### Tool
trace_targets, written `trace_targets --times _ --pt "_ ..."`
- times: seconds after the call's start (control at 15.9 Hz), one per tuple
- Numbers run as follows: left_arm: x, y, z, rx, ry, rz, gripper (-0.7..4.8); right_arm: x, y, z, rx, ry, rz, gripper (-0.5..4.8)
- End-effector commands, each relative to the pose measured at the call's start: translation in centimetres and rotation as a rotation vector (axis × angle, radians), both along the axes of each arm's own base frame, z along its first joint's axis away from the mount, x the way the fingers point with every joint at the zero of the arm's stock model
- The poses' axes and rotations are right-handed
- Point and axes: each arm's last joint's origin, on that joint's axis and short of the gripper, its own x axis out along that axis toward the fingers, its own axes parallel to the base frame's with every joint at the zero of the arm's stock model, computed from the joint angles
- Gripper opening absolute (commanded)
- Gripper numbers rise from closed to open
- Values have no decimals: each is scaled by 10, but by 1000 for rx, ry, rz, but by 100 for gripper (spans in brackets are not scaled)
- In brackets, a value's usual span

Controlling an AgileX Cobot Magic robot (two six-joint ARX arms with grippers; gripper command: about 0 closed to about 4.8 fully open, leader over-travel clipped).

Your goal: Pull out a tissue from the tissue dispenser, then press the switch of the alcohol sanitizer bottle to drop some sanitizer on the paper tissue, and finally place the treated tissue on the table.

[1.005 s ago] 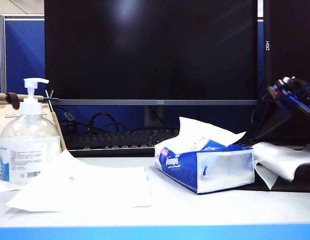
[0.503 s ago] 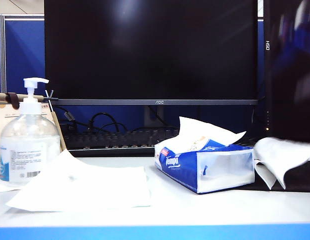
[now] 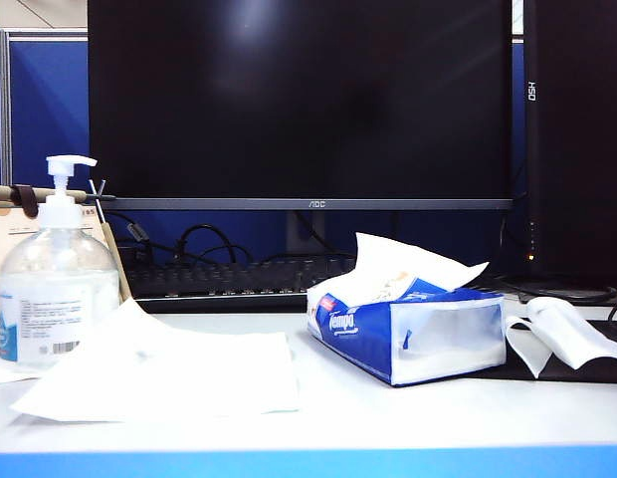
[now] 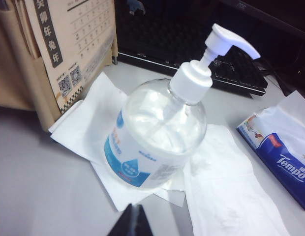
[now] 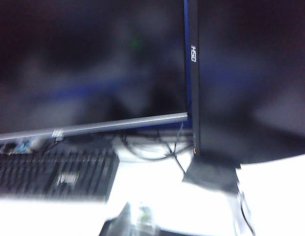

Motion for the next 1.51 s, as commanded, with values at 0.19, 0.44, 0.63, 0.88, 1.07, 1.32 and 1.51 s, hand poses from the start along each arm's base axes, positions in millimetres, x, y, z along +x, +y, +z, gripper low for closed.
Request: trace_targets --times 0.19,0.44,0.63,0.88,1.07,1.32,1.51 --pt "0 -4 -1 4 -2 -48 -5 -74 8 -70 203 -55 -31 -2" --pt "0 -6 -1 2 -1 -77 -5 -86 10 -125 392 -100 -7 -2" --pt "0 -8 -1 -9 14 -89 -5 -65 9 -157 418 41 16 -2" --pt "0 -8 -1 -10 15 -95 -6 -44 7 -224 557 254 -55 -2" --pt "0 -8 -1 -9 15 -94 -5 -38 5 -258 598 343 -139 -2" --pt "0 -8 -1 -3 12 -91 -5 -37 3 -257 448 283 -179 -1" --pt "0 -8 -1 -3 11 -92 -5 -37 4 -257 465 291 -145 -1"
